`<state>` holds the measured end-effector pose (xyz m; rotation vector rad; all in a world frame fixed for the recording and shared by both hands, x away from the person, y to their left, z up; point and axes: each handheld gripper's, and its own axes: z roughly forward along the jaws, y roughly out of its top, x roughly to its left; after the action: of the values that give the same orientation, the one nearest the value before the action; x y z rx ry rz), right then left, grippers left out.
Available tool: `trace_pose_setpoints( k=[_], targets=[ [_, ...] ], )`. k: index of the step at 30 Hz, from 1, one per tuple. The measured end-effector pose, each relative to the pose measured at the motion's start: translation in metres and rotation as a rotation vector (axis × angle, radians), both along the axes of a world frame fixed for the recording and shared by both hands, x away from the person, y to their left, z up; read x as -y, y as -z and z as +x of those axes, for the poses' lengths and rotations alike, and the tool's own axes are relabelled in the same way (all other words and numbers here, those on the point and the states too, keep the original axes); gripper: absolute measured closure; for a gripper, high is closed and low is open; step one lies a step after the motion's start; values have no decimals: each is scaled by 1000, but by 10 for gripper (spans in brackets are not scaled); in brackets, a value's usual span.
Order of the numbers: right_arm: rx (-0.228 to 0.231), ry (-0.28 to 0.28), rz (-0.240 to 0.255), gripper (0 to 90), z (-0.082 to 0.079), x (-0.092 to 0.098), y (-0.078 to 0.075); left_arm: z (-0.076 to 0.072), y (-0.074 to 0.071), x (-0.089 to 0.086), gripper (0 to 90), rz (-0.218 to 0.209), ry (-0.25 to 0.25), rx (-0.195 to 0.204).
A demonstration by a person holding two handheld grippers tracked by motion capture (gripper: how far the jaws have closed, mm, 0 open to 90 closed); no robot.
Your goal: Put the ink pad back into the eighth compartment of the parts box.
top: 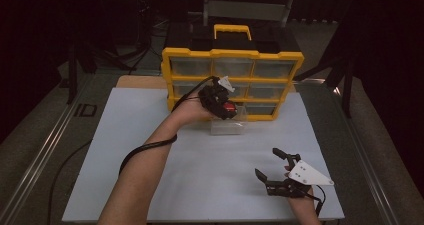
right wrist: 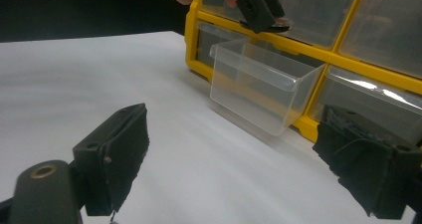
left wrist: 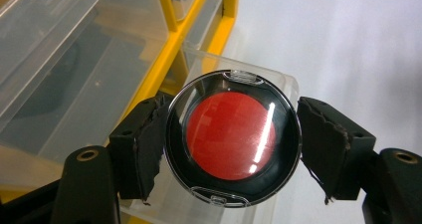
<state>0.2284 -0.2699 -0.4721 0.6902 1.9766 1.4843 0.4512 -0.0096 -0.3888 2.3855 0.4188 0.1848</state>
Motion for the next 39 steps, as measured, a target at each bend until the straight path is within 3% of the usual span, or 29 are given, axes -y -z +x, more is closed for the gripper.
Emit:
trace_pose_setpoints(
  k=[8, 12, 17, 19, 22, 32, 35, 39],
  targets=[
    [-1, -3, -1, 129, 0, 0, 0, 6, 13, 2, 308, 17, -22, -26],
    [-2, -2, 1, 130, 1, 1, 1, 7, 16, 3, 308, 16, -15, -8],
    [-8, -5, -3, 129, 1, 0, 2, 8, 17, 4, 297, -11, -39, -13],
    [-8, -6, -4, 130, 1, 0, 2, 9, 15, 3, 133, -23, -42, -28],
    [-7, -5, -2, 130, 1, 0, 2, 6, 15, 7, 8, -1, -9, -49],
    [-6, -5, 1, 130, 1, 0, 1, 0, 11, 3, 1, -9, 5, -52],
    [-5, -8, -1, 130, 0, 0, 1, -6, 8, 0, 1, -33, 4, -38],
    [-7, -6, -1, 129, 1, 0, 1, -10, 7, -1, 1, -25, 6, -29]
  ],
)
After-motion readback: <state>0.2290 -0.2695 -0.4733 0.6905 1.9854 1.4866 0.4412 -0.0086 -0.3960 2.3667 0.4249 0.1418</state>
